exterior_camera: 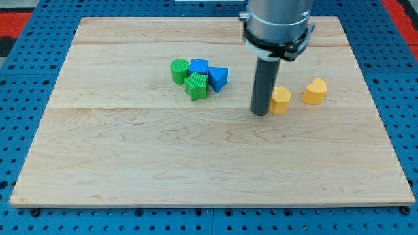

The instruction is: Point your arm towards top center

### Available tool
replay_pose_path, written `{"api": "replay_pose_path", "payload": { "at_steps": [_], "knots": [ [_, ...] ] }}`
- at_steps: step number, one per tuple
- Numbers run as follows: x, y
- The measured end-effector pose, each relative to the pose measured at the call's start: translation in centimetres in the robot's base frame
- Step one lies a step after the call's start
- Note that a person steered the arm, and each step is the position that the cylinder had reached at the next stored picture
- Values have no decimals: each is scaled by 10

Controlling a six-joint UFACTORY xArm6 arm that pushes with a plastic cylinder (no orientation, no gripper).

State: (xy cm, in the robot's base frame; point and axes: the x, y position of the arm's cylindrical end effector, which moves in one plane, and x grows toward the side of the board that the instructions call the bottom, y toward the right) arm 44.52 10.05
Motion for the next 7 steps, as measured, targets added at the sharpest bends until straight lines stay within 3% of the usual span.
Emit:
{"api": "replay_pose_path", "payload": {
  "at_steps": [2,3,5,7],
  "knots": [
    [-10,54],
    [-8,39],
    [40,-12],
    [42,-26]
  ]
}}
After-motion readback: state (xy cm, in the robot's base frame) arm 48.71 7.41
